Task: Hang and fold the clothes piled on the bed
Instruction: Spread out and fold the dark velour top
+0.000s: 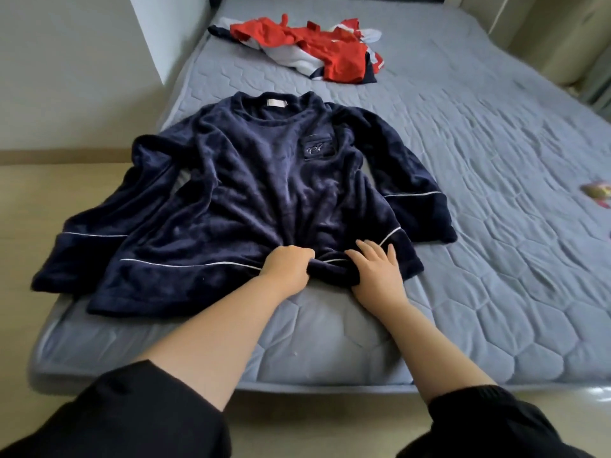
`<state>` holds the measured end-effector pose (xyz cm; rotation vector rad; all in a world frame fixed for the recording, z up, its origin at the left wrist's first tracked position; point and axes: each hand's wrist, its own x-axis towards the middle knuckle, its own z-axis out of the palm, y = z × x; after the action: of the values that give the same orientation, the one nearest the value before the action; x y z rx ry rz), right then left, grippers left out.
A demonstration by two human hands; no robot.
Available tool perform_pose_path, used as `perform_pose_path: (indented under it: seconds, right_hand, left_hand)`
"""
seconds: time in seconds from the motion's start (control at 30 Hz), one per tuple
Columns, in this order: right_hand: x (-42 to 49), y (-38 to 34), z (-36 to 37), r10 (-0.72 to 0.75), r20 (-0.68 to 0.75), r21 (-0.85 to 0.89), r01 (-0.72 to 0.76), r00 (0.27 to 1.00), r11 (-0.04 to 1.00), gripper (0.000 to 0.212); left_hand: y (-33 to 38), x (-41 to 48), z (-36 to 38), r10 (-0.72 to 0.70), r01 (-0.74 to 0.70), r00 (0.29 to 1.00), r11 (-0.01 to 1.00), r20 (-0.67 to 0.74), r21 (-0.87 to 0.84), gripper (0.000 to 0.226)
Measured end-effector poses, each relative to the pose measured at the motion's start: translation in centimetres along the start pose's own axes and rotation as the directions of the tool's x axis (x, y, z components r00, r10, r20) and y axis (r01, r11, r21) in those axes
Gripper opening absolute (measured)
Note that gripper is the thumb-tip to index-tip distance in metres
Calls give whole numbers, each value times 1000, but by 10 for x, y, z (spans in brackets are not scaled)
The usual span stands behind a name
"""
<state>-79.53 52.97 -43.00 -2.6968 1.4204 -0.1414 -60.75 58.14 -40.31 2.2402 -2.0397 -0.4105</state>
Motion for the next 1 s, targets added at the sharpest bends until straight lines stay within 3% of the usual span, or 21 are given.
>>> perform_pose_path:
  seconds: [0.07, 0.1, 0.2, 0.23, 0.27, 0.33, 0.4, 0.47, 0.53, 0.57, 0.63, 0.7, 0.73, 0.8, 0.9, 1.0]
  right_hand:
    - [0, 4, -2, 15, -112, -54, -21, 994, 998, 33]
    - [3, 4, -8, 41, -98, -47, -46, 994, 998, 24]
    - [16, -4, -33, 137, 164, 32, -144, 977, 989, 10]
    - [21, -6, -38, 120, 267, 64, -142, 956, 988, 11]
    - [23, -7, -42, 83, 355, 122, -134, 931, 983, 12]
    - [21, 0, -52, -20, 492, 321, -160, 871, 934, 14]
    - [14, 15, -62, -171, 589, 578, -263, 790, 773, 8]
    - [12, 32, -64, -248, 551, 802, -422, 797, 423, 17]
    - [17, 44, -56, 12, 532, 846, -531, 847, -37, 16]
    - [20, 48, -50, 208, 554, 829, -511, 806, -229, 15]
    - [25, 55, -37, 518, 562, 820, -352, 645, -451, 23]
    - [29, 67, -26, 613, 556, 813, -213, 561, -542, 29]
    - [30, 71, -23, 607, 559, 804, -189, 564, -564, 28]
    - [37, 76, -24, 543, 589, 774, -224, 599, -592, 21]
    - [53, 83, -30, 442, 638, 721, -286, 631, -632, 29]
    - [56, 108, -48, 609, 609, 789, -306, 508, -533, 25]
  left_hand:
    - [-2, 1, -11, -9, 15, 994, 998, 107, -55, 19]
    - [-1, 3, -17, 10, -1, 984, 999, 179, -52, 19]
    - [4, 9, -32, 96, -126, 889, 991, 448, 38, 6]
    - [6, 11, -36, 81, -131, 839, 990, 539, 55, 12]
    - [8, 13, -40, 39, -100, 774, 993, 632, 61, 29]
    - [14, 17, -51, -76, 101, 635, 995, 769, 14, 66]
    - [19, 23, -56, -94, 283, 569, 955, 817, -87, 60]
    - [24, 31, -56, -93, 318, 624, 937, 776, -143, 42]
    - [33, 39, -50, -124, 333, 725, 924, 678, -187, 45]
    - [40, 43, -45, -129, 323, 789, 919, 600, -227, 47]
    - [57, 46, -33, -106, 184, 936, 960, 336, -211, 44]
    - [71, 49, -16, -16, 22, 996, 997, 90, -68, 45]
    - [78, 49, -6, 31, -29, 995, 999, 95, -20, 62]
    - [91, 48, 14, 95, -97, 966, 995, 240, -1, 96]
    - [99, 51, 39, 79, -81, 939, 997, 334, -8, 107]
    - [100, 56, 44, 28, -38, 933, 999, 359, 20, 108]
